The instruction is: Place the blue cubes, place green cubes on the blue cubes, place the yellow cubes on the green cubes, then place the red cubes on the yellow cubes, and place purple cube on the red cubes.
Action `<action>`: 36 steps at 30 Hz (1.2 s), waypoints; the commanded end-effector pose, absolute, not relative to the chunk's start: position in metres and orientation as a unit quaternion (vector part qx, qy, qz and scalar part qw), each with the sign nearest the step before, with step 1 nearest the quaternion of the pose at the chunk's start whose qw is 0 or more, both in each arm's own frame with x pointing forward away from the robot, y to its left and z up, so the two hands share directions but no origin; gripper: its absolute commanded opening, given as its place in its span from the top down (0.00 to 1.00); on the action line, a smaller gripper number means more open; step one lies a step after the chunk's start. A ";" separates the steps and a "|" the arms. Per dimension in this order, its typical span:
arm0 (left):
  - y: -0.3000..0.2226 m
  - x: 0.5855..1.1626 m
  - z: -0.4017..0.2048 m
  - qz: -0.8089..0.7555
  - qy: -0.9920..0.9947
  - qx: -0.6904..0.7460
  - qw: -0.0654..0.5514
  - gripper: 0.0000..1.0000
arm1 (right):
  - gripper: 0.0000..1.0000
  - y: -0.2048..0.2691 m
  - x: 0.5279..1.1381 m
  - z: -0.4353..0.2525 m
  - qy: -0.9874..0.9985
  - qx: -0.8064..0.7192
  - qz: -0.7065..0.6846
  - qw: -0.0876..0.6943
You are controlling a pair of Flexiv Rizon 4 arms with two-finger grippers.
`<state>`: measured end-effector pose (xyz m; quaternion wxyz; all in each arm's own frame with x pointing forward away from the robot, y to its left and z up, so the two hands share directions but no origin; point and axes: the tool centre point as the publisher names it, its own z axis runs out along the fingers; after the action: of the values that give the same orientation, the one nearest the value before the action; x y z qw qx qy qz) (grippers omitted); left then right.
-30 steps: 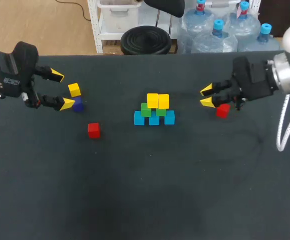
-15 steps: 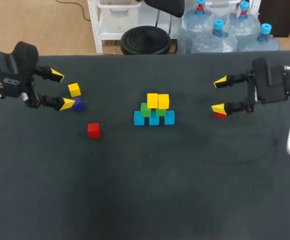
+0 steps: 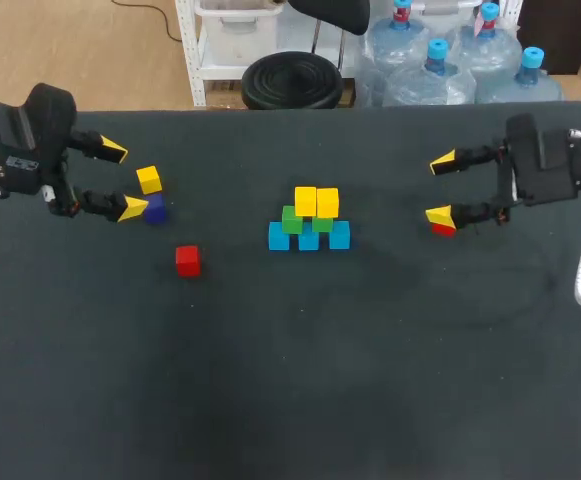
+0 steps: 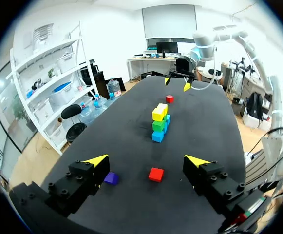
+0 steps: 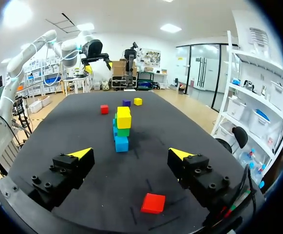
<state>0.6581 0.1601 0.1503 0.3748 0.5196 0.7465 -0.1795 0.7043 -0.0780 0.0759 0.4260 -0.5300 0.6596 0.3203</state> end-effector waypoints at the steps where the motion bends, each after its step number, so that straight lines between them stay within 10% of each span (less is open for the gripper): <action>1: 0.171 0.671 0.137 -0.169 0.753 0.527 0.357 0.00 | 0.00 -0.078 0.704 0.075 0.659 -0.530 0.320 0.427; 36: 0.218 0.787 0.064 -0.099 0.765 0.535 0.345 0.00 | 0.00 -0.078 0.704 0.075 0.659 -0.530 0.320 0.427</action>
<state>0.7781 0.2187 0.0692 0.3472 0.5327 0.7656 -0.0970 0.7038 -0.0783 0.0762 0.4260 -0.5299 0.6597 0.3202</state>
